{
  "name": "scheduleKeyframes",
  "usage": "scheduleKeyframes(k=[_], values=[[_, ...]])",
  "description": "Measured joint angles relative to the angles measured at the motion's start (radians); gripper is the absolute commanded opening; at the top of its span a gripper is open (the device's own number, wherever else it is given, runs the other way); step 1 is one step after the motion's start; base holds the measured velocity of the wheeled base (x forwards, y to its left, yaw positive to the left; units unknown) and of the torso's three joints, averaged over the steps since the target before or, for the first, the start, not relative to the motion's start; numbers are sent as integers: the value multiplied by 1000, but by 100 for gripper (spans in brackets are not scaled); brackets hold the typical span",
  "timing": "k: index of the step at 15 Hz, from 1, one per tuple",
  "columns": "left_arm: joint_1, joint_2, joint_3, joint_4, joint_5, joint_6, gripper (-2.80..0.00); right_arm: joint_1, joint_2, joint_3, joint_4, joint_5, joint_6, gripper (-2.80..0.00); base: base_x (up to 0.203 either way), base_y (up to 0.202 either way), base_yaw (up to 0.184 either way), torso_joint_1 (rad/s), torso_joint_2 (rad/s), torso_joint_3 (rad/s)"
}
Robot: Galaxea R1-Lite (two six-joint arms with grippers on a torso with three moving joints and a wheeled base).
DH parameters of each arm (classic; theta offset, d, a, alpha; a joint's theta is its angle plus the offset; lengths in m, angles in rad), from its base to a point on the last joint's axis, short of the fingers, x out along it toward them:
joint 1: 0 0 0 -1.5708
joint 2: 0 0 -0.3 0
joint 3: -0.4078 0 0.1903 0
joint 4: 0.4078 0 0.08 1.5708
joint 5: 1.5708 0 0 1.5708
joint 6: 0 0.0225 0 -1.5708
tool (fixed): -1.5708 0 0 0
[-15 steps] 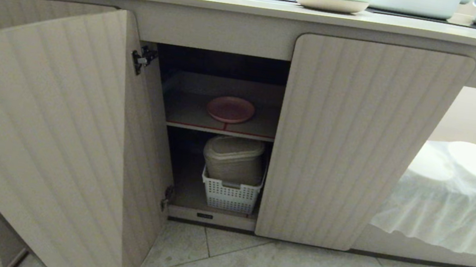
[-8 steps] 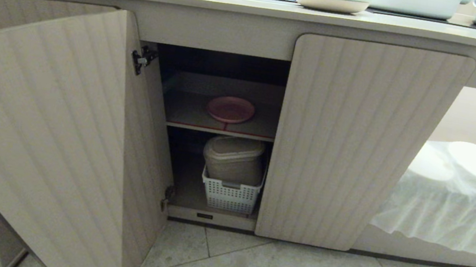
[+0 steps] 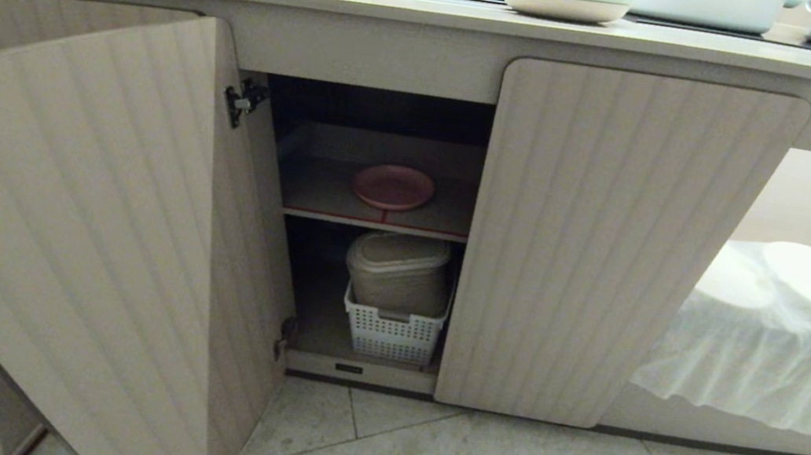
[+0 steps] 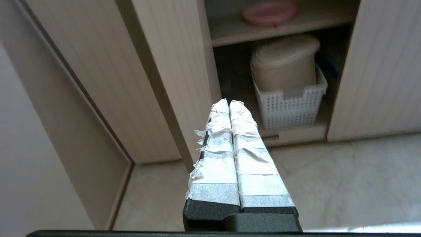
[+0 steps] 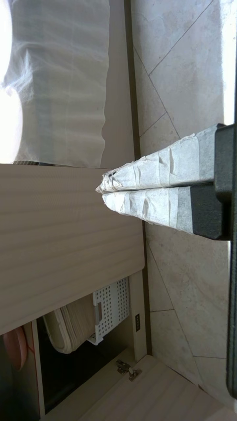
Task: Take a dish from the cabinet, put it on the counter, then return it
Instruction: Close the cabinet door
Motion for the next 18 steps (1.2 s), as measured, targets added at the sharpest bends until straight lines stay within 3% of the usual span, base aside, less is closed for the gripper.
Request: scheduleKeyframes(k=[3, 7, 9, 12, 14, 18], values=[[1, 41, -69, -15, 134, -37, -280, 0, 0, 0, 0, 0, 0, -280, 0, 0, 0, 0, 0, 0], [1, 123, -153, -18, 428, -68, -280, 0, 0, 0, 1, 0, 0, -280, 0, 0, 0, 0, 0, 0], [1, 206, -211, -37, 500, -131, -280, 0, 0, 0, 1, 0, 0, -280, 0, 0, 0, 0, 0, 0], [-8, 382, -313, -111, 506, -287, -280, 0, 0, 0, 0, 0, 0, -280, 0, 0, 0, 0, 0, 0], [-26, 470, -386, -143, 469, -414, -280, 0, 0, 0, 0, 0, 0, -280, 0, 0, 0, 0, 0, 0], [-40, 529, -443, -126, 410, -567, -280, 0, 0, 0, 0, 0, 0, -280, 0, 0, 0, 0, 0, 0]])
